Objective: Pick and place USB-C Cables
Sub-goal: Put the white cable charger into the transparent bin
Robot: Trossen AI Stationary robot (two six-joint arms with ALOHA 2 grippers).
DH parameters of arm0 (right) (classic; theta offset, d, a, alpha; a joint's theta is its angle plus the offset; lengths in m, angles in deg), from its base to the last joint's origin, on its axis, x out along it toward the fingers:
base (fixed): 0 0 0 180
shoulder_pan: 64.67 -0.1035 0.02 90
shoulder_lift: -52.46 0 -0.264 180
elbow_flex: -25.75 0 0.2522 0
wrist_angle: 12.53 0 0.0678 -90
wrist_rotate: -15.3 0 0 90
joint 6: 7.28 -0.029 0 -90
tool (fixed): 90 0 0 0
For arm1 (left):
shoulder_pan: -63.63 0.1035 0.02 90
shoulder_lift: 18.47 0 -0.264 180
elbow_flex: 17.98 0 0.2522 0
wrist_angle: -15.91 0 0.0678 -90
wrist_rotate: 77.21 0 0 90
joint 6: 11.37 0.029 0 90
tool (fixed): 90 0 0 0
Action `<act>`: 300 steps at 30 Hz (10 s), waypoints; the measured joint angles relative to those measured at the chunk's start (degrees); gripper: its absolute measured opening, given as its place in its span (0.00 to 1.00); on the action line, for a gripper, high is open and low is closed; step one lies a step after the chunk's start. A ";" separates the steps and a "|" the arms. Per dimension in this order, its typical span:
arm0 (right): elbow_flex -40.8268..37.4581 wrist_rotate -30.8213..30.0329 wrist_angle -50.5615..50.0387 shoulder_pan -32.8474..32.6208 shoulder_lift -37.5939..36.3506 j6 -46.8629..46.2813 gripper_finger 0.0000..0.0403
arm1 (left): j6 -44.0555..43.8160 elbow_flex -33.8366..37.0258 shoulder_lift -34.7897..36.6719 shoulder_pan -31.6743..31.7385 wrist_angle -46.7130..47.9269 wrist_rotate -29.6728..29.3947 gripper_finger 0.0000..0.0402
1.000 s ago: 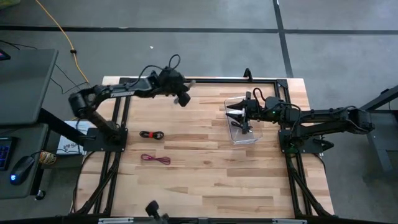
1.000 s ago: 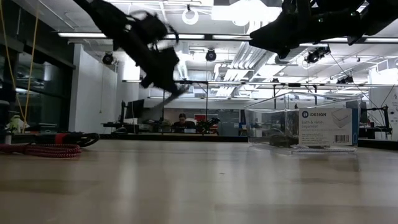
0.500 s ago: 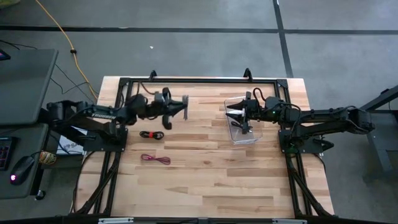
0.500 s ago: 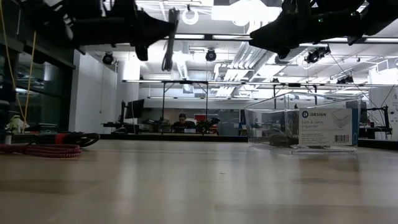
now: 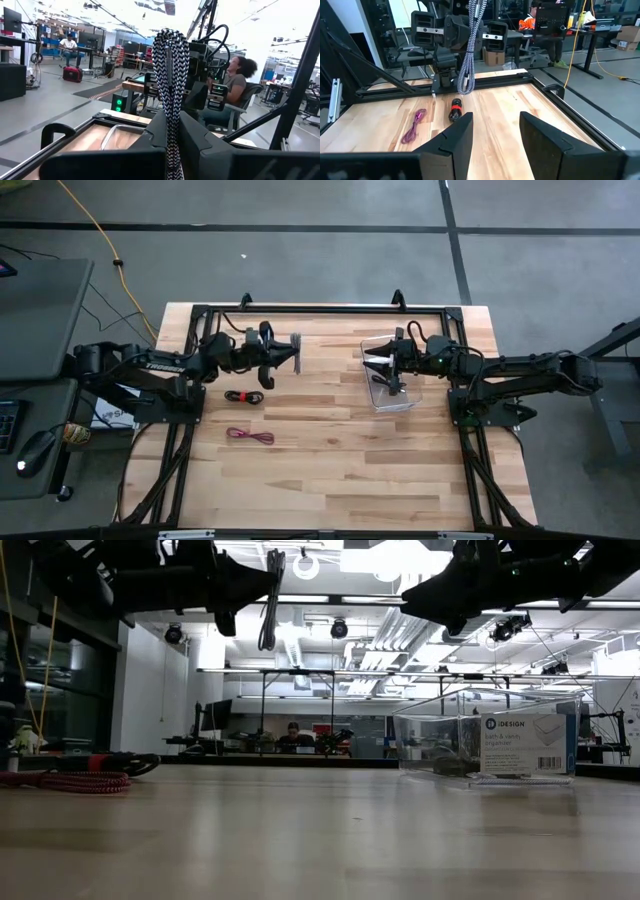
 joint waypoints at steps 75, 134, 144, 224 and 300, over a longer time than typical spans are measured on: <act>12.25 10.56 22.34 -8.95 28.81 -1.92 0.38 | 6.25 -19.65 -23.44 -16.48 -3.10 -9.80 0.00; 12.24 7.44 11.81 -8.50 24.81 4.25 0.01 | 5.00 -19.95 -6.12 -13.08 25.63 -5.59 0.54; 2.12 -5.25 7.79 -7.57 11.20 7.60 0.01 | 6.03 -0.06 12.36 -12.28 12.54 -10.06 0.55; 3.39 -22.18 -7.53 -5.95 1.12 -9.14 0.01 | 4.86 3.63 20.15 -11.58 14.59 -10.39 0.56; 12.42 -4.94 -54.31 3.85 18.78 -31.04 0.15 | 2.58 3.61 20.17 -11.61 14.79 -14.23 0.56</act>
